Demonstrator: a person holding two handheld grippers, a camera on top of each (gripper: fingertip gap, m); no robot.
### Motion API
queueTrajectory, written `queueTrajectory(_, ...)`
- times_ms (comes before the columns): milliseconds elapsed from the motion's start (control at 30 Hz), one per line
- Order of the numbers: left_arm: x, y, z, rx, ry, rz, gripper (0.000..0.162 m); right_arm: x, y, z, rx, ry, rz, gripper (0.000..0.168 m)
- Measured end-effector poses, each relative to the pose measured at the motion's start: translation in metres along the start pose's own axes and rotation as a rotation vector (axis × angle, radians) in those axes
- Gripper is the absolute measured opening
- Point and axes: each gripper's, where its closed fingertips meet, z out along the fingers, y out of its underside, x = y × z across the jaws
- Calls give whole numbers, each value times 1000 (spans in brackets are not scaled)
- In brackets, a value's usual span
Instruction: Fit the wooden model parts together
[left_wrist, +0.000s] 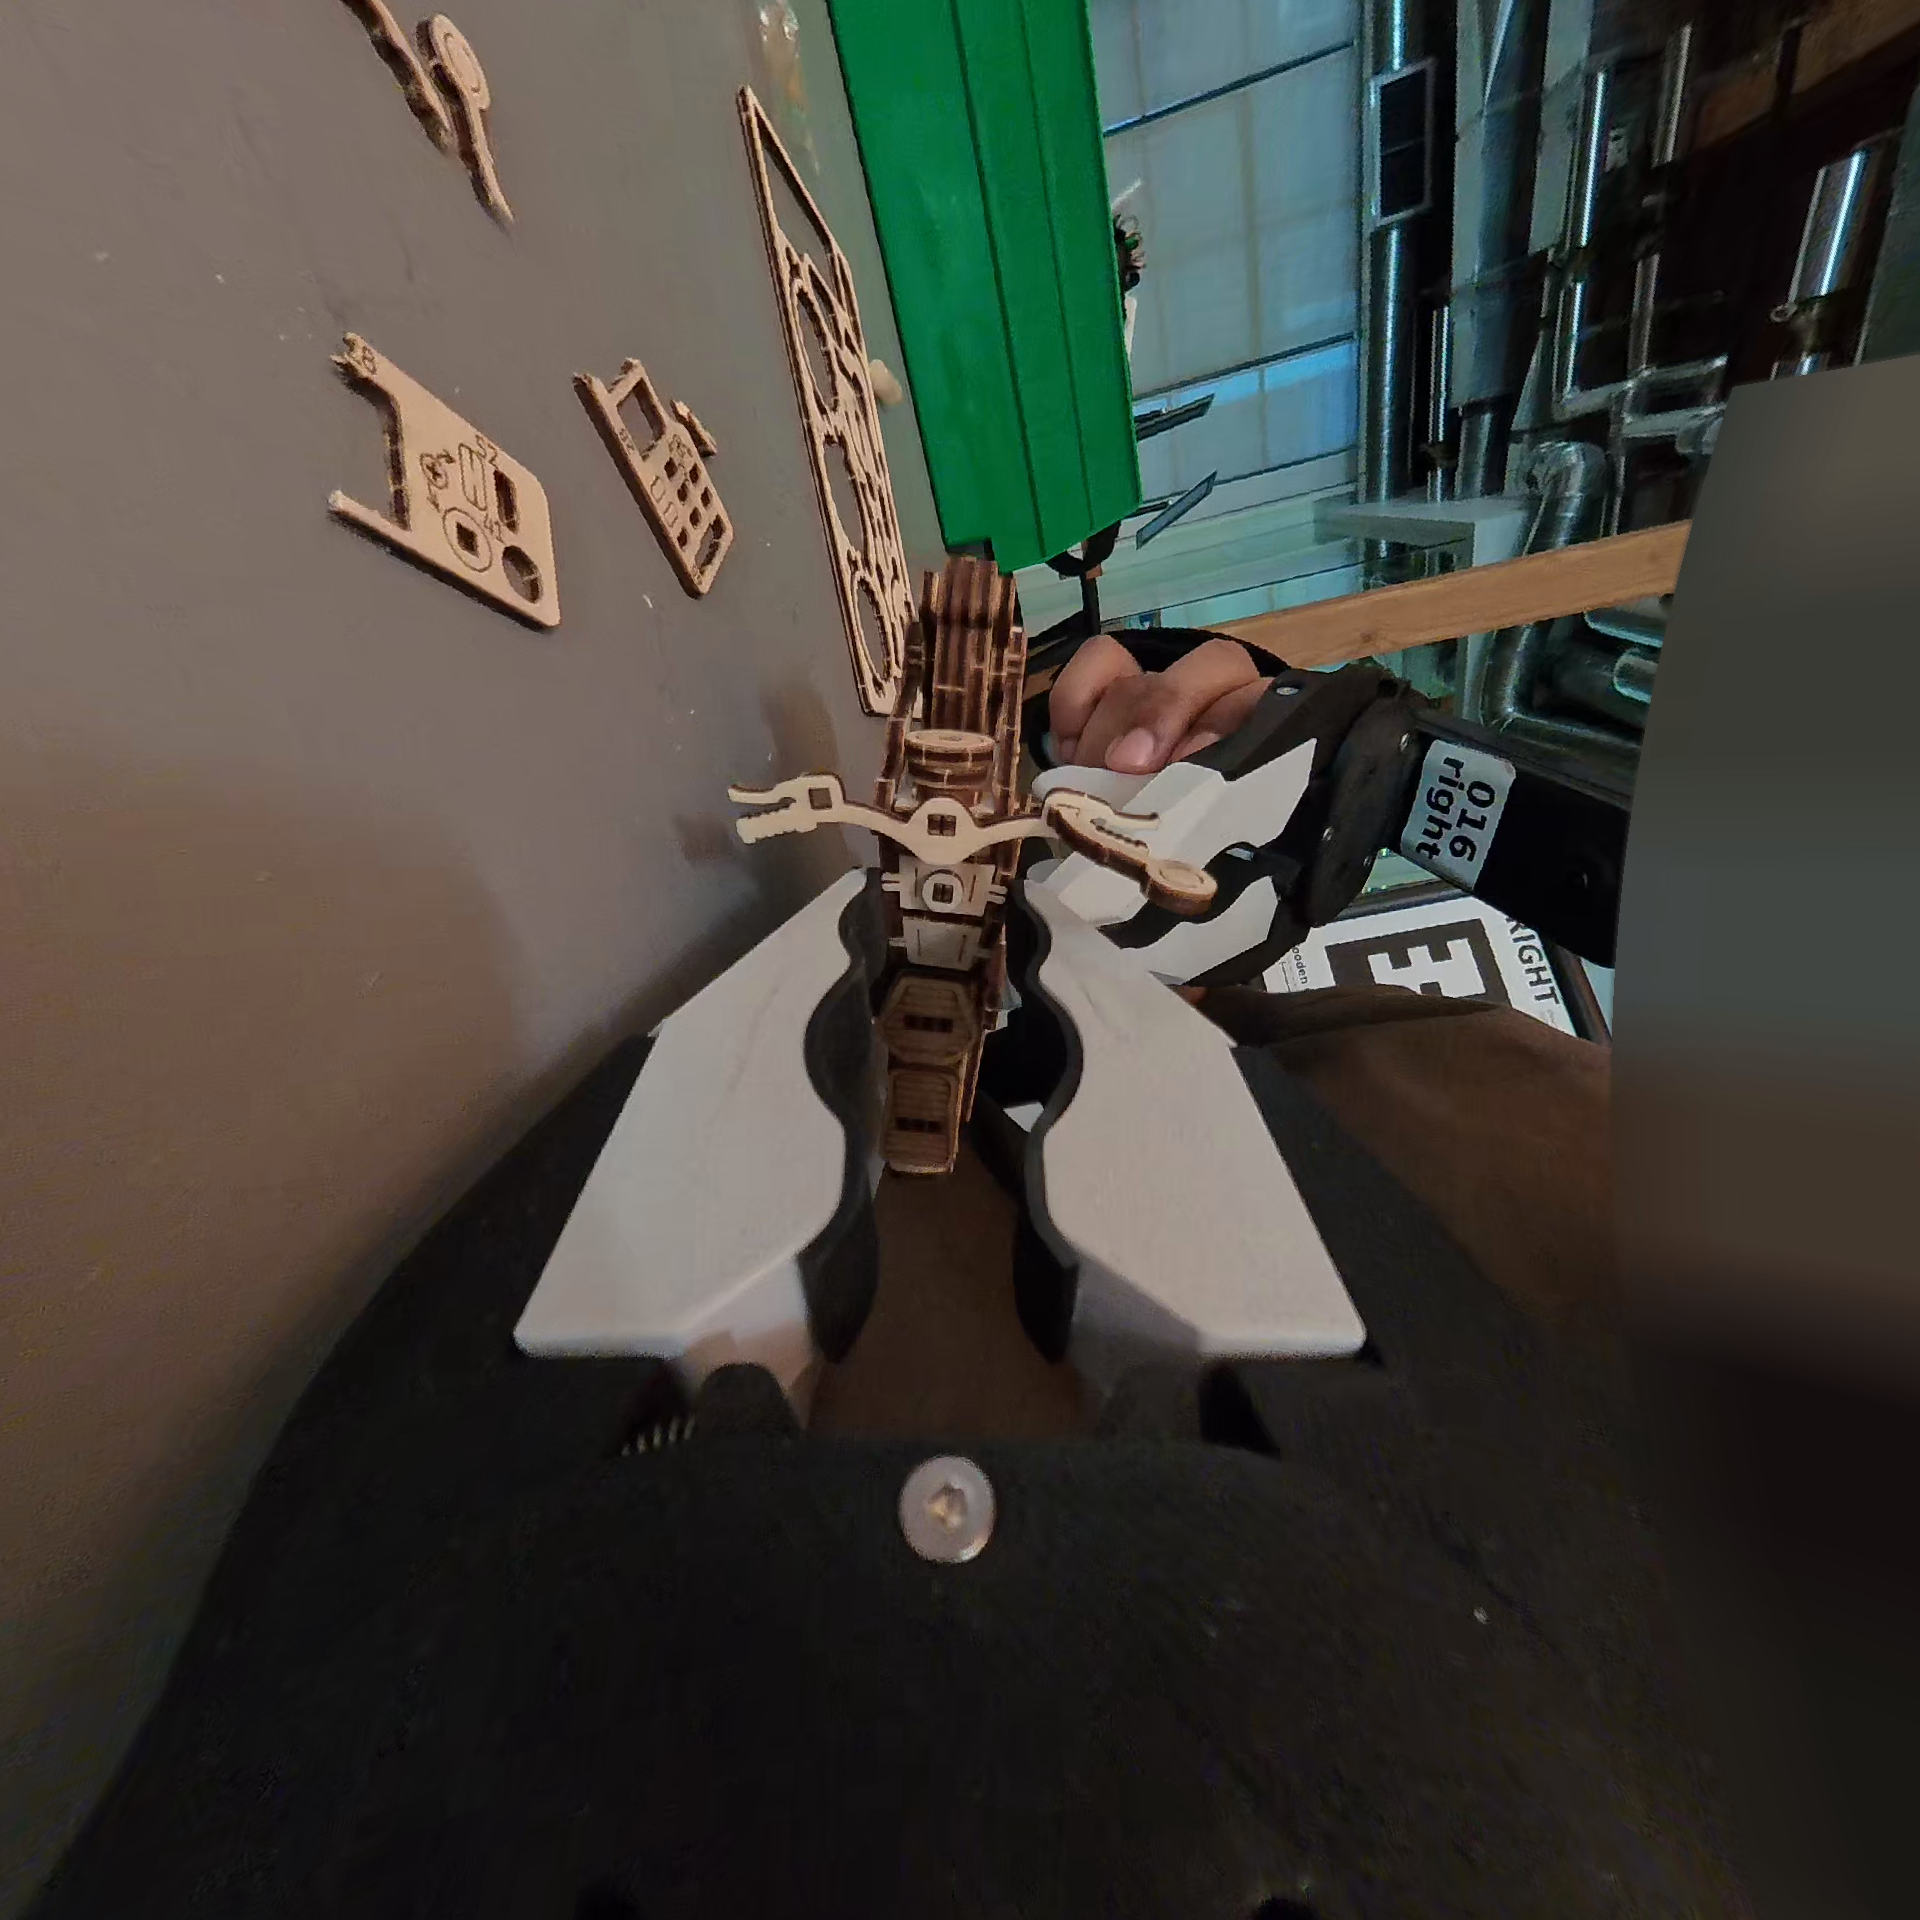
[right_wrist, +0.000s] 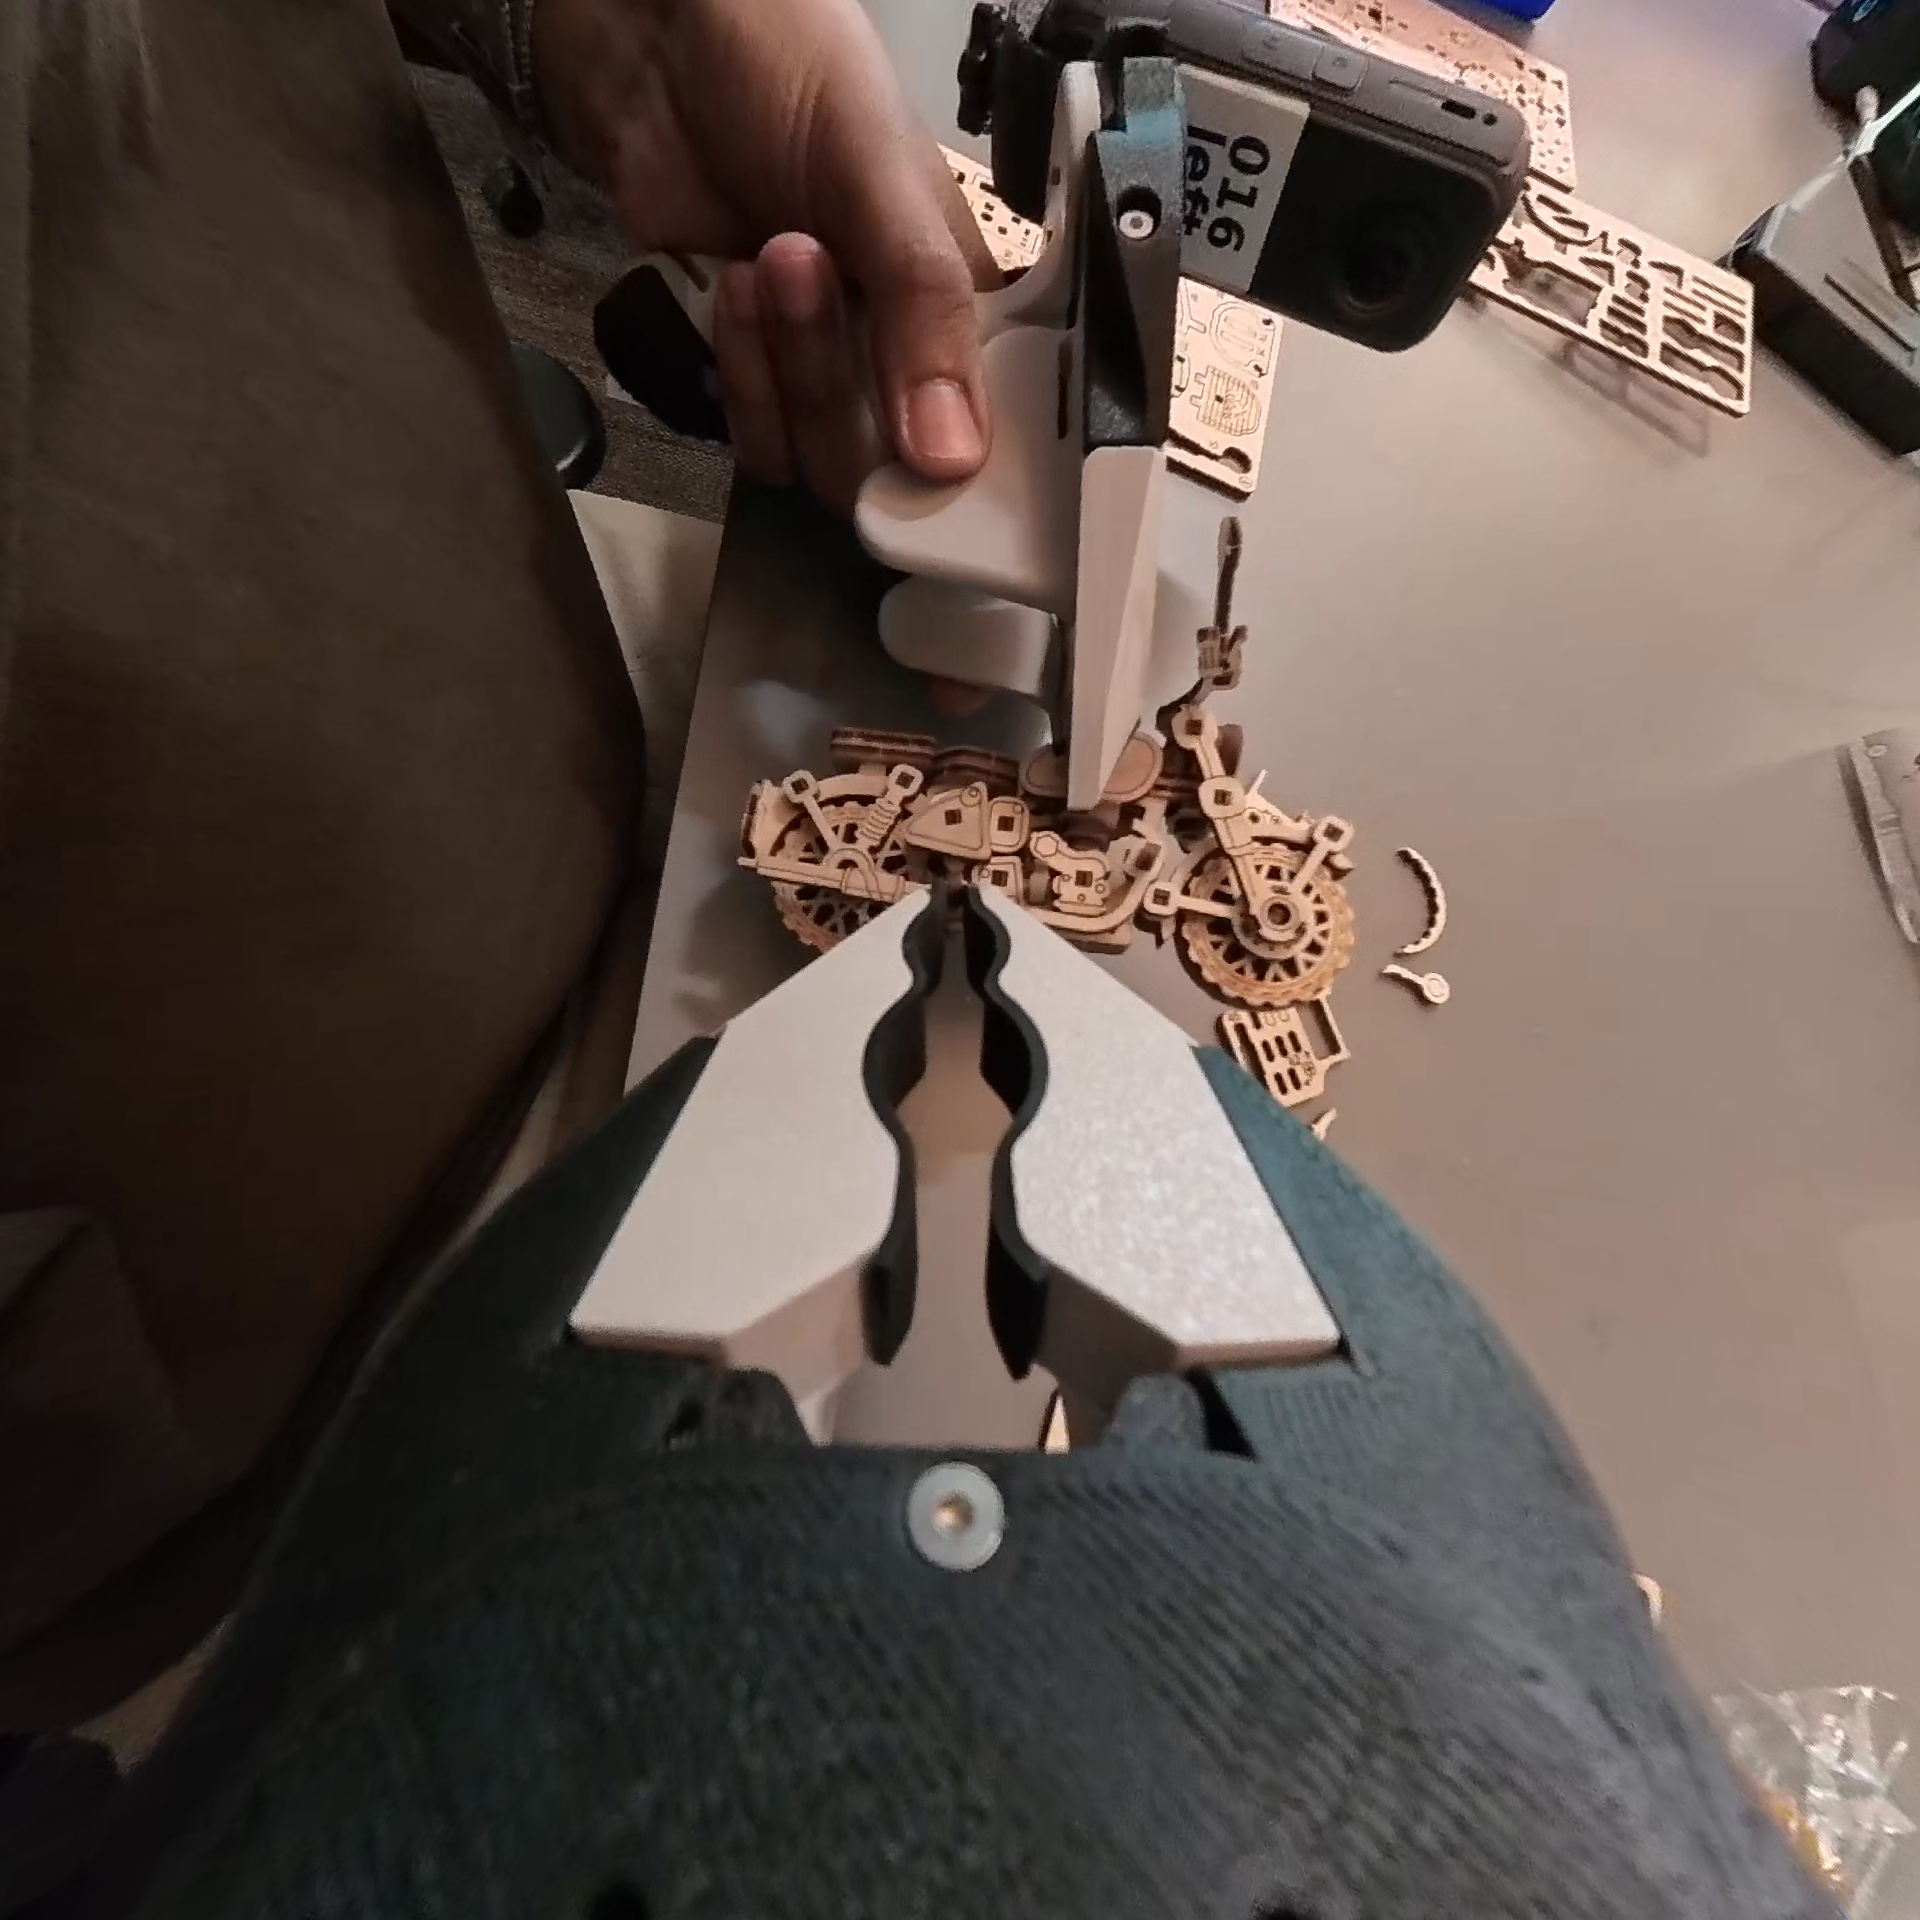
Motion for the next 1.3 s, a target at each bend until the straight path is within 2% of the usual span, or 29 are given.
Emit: queueTrajectory(1300, 4, 3, 0, -22, 39, -19, 20, -1, -3, -4, 52, -26, -42, 4)
